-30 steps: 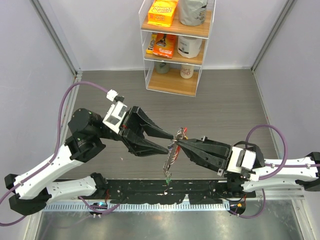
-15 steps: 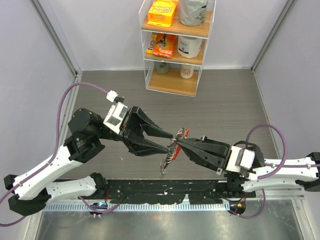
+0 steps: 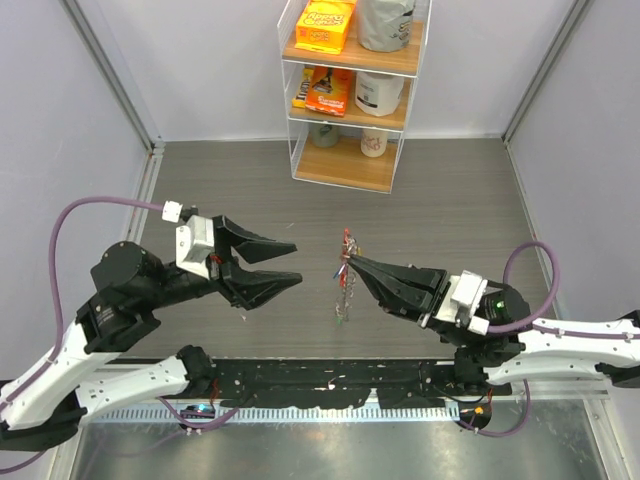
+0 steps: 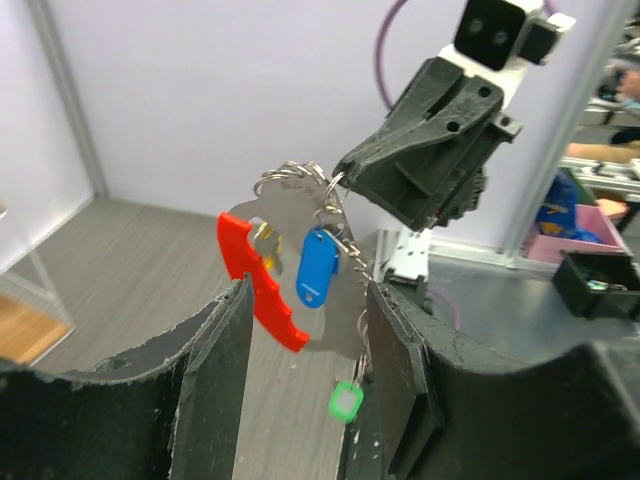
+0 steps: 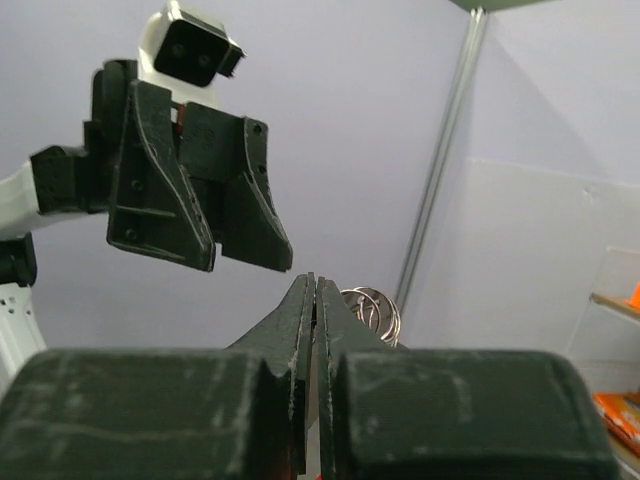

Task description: Put the keys on the keyring

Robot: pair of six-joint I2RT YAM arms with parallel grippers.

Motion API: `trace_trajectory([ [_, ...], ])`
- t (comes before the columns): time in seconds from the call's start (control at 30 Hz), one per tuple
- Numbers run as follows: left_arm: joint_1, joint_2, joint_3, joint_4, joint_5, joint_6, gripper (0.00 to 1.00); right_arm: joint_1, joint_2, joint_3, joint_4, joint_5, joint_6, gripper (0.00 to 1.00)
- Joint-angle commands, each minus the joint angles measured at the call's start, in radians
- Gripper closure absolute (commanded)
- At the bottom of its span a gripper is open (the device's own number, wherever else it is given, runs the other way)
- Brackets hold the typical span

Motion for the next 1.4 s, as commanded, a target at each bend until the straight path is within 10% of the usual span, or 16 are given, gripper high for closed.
trace_trajectory([
  [0.0,-0.001,-0.028,-0.035,-0.106,-0.179,0.055,0.46,-0.018,-0.048,-0.058,-0.093,0.14,0.07,0.94],
  [0.5,-0.001,-0.131,-0.162,-0.152,-0.357,0.055,0.34,-0.152,-0.052,-0.229,-0.623,0.392,0.505,0.94],
  [0.7,-0.003,-0.167,-0.19,-0.175,-0.412,0.055,0.01,-0.368,0.116,-0.237,-0.647,0.149,0.704,0.94],
  [0.93,-0.001,-0.205,-0.196,-0.218,-0.448,0.051,0.01,-0.489,0.401,-0.105,-0.647,0.033,0.722,0.94],
  [1.17,-0.001,-0.248,-0.221,-0.235,-0.474,0.051,0.0,-0.517,0.511,0.028,-0.636,-0.042,0.661,0.56],
  [1.3,-0.003,-0.248,-0.228,-0.236,-0.491,0.07,0.0,-0.517,0.475,0.128,-0.692,-0.03,0.578,0.05],
  [1.37,-0.001,-0.239,-0.225,-0.236,-0.498,0.08,0.0,-0.517,0.474,0.203,-0.771,-0.016,0.553,0.05],
])
